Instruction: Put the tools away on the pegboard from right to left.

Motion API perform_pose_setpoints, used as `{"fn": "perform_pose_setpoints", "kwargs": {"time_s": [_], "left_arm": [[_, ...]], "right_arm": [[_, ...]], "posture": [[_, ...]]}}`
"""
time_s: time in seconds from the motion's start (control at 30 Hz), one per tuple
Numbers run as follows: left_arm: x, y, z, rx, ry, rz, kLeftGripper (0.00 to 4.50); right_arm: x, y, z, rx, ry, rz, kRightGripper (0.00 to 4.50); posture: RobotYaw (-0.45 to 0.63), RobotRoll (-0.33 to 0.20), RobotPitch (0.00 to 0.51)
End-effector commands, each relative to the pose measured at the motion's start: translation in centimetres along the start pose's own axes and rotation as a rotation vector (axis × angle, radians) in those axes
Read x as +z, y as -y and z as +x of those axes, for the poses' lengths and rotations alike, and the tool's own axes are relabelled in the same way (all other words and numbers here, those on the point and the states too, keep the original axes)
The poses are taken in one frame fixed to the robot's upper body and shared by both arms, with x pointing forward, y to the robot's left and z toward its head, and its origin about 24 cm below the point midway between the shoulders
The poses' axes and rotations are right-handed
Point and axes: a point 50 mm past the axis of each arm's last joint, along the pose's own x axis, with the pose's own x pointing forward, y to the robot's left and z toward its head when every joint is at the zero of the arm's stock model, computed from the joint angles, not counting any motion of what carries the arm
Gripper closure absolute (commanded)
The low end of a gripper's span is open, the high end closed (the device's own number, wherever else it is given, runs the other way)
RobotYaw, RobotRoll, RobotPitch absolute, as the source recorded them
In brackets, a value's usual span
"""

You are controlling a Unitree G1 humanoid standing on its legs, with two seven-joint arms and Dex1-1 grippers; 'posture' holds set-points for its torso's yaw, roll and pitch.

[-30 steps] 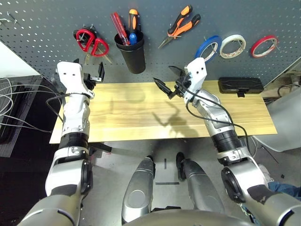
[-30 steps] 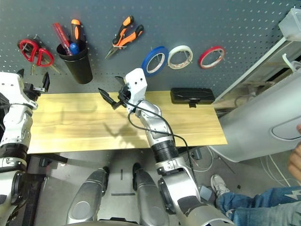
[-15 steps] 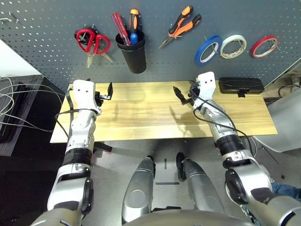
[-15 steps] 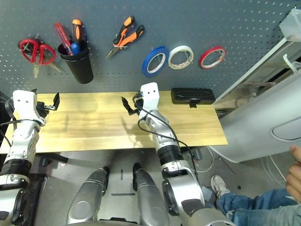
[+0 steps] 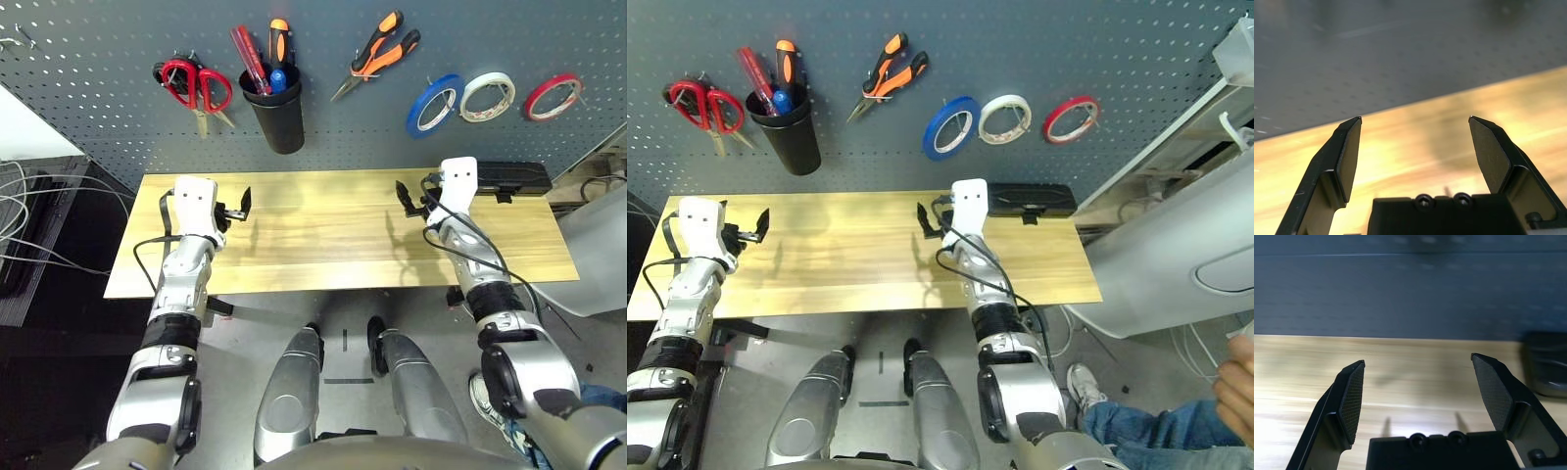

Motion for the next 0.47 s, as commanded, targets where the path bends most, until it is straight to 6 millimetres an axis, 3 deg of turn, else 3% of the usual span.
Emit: {"fn": "perform_pose_setpoints", "kwargs": {"time_s": [0.03,0.23,0.47], "left_arm": [[-1.8,1.7,-0.1,-0.069,-0.085,0.005,0.03],[-2.6,3.6,0.5,-0.142,-0.128,0.012,0.03],[-2.9,4.1,0.8,-0.160,-0.146,0.018,0.03]], "right_arm": [[-2.0,2.6,-1.0,-0.092,-0.074,0.009,0.00],[-2.6,5.9,-1.9,-0.198,-0.114,0.009,0.00],[-2.4,6.9,-2.0,-0.201,-0.119,-0.003,0.00]], "posture": [[0.06,0.000,0.258],[0.02,0.000,0.251],[0.02,0.000,0.242]]}}
